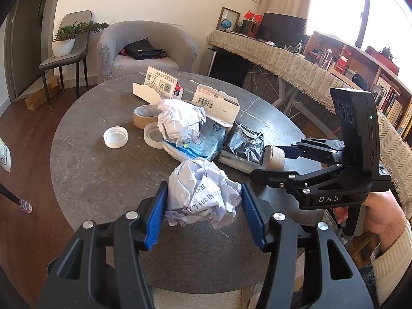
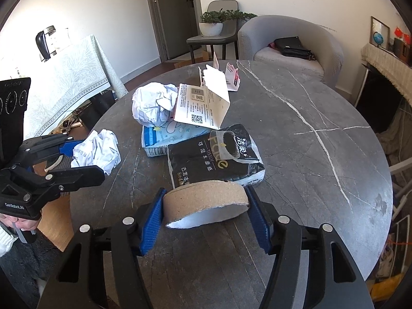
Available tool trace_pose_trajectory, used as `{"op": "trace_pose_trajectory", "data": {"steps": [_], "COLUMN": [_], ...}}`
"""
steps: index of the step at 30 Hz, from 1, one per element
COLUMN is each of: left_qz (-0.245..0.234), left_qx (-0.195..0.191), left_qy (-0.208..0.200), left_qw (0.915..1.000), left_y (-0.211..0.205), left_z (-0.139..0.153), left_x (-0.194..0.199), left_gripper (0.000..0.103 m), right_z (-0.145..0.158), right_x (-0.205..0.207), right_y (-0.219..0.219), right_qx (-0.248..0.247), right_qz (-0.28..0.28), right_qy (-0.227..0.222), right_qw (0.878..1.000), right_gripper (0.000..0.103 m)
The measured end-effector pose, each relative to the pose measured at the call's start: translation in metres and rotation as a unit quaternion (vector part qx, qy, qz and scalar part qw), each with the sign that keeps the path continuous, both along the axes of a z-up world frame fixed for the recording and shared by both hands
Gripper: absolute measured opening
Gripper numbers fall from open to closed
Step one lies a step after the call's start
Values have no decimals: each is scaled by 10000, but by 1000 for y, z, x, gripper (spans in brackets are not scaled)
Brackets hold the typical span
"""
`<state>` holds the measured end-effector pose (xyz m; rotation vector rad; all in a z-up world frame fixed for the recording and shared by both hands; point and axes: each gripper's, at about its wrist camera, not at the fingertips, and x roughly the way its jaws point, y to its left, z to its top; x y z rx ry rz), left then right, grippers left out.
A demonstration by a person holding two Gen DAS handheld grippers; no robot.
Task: Collect trash
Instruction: 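Carry the paper in the left gripper and the cardboard tube in the right gripper over the green bin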
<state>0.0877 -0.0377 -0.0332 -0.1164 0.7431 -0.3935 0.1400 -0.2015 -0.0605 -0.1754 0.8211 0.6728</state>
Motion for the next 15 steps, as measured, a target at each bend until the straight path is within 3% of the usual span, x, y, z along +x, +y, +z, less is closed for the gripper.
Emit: {"op": "trace_pose_trajectory", "data": {"steps": [8,15], "left_qz": [353,924], "left_qx": [106,76], "left_qy": [22,136], "left_qw": [9993,9956], "left_y": [24,65], "left_z": [0,0], "left_x": [-18,-34], "left_gripper": [59,59], "right_z": [22,36], "right_x": [-20,-41], "right_y": [6,49], "right_qx": [147,216], "right_qz": [-47,284], "right_qy": [-112,-216], "right_qw": [9998,9991], "right_gripper": [62,62]}}
